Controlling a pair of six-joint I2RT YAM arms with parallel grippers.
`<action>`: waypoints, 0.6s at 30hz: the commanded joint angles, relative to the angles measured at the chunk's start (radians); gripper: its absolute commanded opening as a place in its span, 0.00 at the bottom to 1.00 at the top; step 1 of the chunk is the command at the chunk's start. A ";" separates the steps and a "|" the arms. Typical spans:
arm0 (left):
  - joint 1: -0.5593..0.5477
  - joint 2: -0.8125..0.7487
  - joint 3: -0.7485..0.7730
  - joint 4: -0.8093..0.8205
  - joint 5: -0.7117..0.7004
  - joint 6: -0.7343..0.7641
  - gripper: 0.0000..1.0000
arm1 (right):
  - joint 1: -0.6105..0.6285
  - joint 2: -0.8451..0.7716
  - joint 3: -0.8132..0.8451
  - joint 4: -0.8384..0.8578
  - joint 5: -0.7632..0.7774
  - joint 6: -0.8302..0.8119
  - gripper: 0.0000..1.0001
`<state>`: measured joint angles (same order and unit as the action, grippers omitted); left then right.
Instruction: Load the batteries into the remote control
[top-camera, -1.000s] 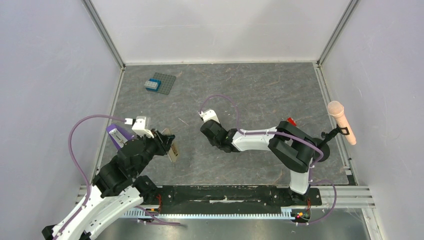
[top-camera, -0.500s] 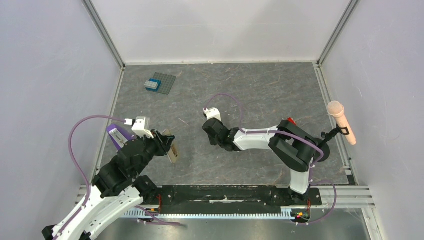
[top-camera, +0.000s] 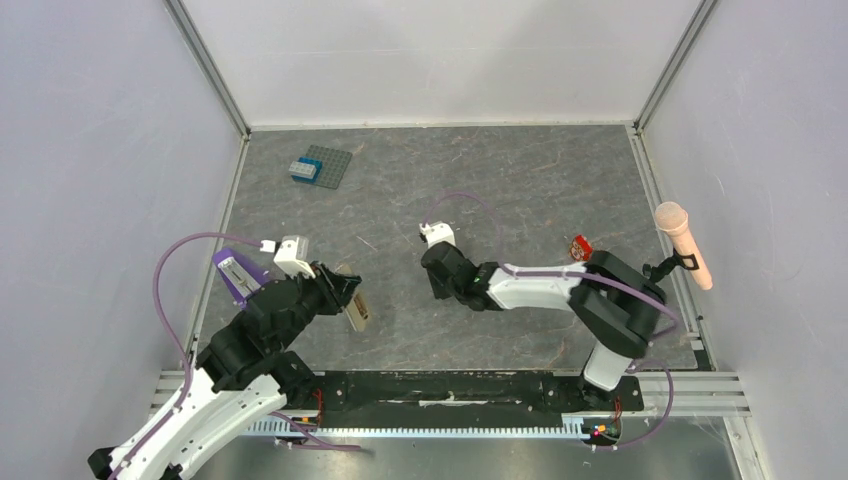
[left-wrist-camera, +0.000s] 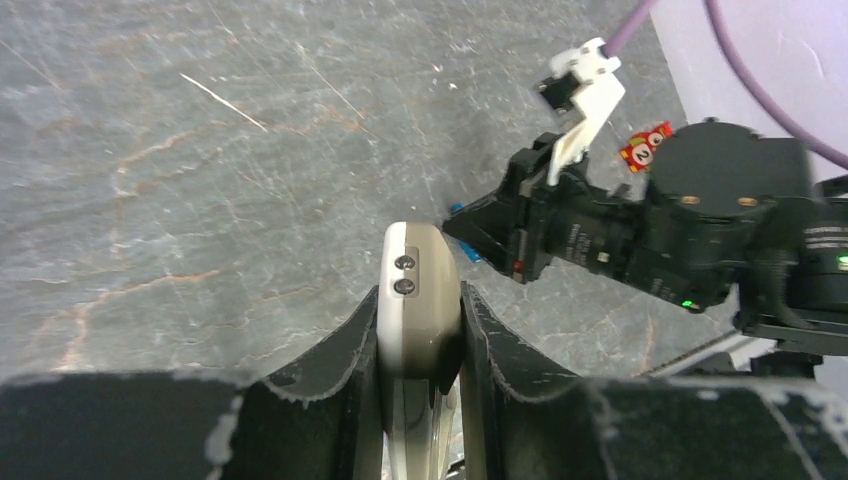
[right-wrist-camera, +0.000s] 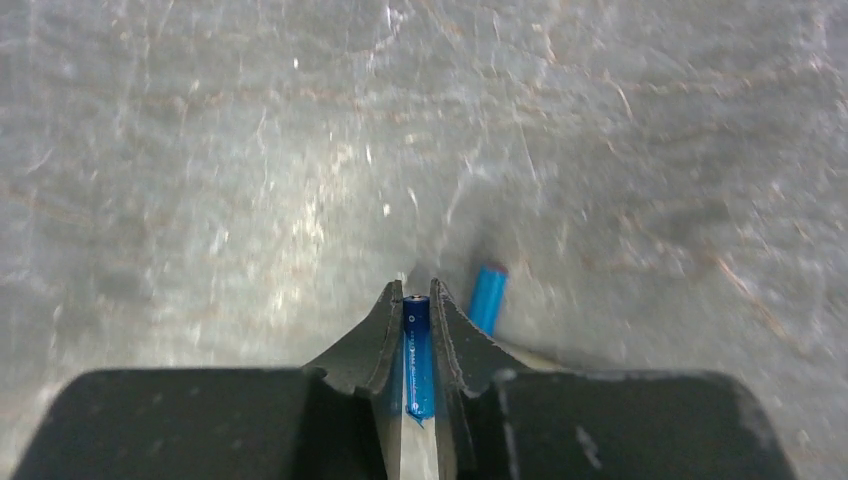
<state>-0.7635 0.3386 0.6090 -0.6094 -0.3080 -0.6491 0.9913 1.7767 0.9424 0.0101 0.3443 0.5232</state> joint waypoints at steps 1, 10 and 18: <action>0.001 0.011 -0.047 0.166 0.083 -0.113 0.02 | 0.004 -0.223 -0.075 0.015 -0.032 -0.002 0.09; 0.001 0.114 -0.147 0.538 0.242 -0.247 0.02 | 0.016 -0.681 -0.286 0.227 -0.148 0.018 0.10; 0.001 0.243 -0.187 0.780 0.291 -0.388 0.02 | 0.086 -0.815 -0.320 0.380 -0.173 0.096 0.10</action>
<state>-0.7635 0.5446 0.4252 -0.0364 -0.0566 -0.9249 1.0428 0.9863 0.6209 0.2653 0.2001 0.5770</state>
